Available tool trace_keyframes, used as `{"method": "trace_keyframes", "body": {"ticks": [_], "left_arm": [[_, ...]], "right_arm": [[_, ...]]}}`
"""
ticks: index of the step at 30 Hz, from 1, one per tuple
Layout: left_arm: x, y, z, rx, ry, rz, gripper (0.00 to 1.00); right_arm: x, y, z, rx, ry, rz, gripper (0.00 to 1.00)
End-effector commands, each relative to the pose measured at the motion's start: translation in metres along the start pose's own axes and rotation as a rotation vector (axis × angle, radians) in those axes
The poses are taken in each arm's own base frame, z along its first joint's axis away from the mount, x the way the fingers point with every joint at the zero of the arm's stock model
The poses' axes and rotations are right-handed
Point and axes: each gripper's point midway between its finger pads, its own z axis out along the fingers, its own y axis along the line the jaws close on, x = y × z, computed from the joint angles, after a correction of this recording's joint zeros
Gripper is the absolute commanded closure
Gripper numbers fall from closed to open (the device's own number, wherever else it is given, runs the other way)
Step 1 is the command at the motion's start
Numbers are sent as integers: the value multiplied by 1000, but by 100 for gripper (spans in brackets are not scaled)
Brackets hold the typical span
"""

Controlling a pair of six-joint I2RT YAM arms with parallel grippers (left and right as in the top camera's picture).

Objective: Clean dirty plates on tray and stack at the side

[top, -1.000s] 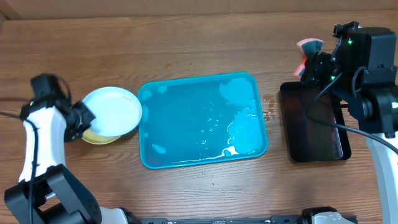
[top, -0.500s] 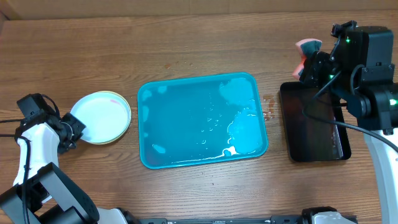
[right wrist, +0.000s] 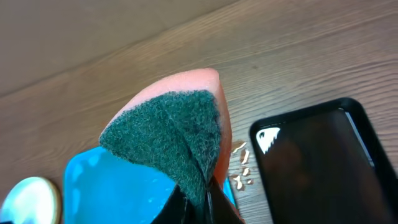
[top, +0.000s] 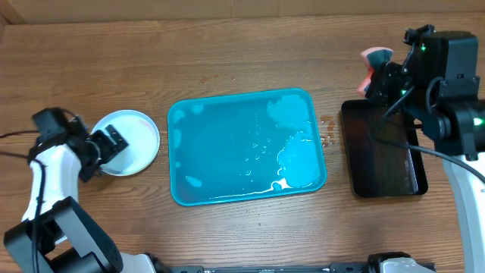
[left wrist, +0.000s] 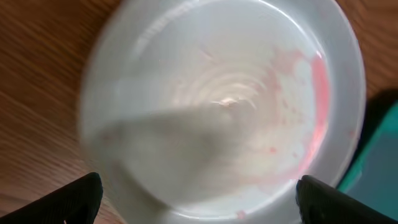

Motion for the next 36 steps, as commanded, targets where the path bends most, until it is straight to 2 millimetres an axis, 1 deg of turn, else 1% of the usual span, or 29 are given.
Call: {"method": "trace_keyframes", "body": {"ticks": [1, 3, 5, 7, 10, 13, 16, 19, 22, 25, 28, 30, 36], "left_arm": [[-15, -46, -22, 75, -48, 145, 0], [-10, -69, -26, 91, -34, 212, 0], [-3, -90, -28, 104, -25, 279, 0], [5, -110, -29, 122, -16, 334, 0], [22, -139, -28, 153, 0, 419, 0], [39, -161, -27, 177, 15, 488, 0], [51, -179, -26, 190, 17, 556, 0], [60, -192, -26, 196, 4, 626, 0], [65, -203, -27, 214, -6, 671, 0], [65, -209, -27, 225, -21, 681, 0], [63, -210, -27, 228, -28, 681, 0], [63, -210, -27, 228, -27, 681, 0], [63, -210, -27, 228, -27, 681, 0]], "right_arm": [[-8, -22, 10, 68, 1, 12, 96], [-7, -38, 20, 106, 32, 11, 96], [-2, -59, 33, 155, 87, 33, 96], [4, -80, 47, 201, 151, 54, 96], [20, -110, 70, 259, 267, 71, 96], [37, -133, 94, 294, 382, 65, 96], [54, -147, 116, 306, 478, 41, 96], [73, -157, 142, 290, 586, -53, 96], [89, -166, 160, 271, 670, -122, 96], [102, -172, 174, 266, 723, -133, 96], [112, -177, 183, 268, 761, -126, 96], [117, -180, 186, 273, 777, -125, 91], [131, -186, 182, 302, 823, -122, 88]]}}
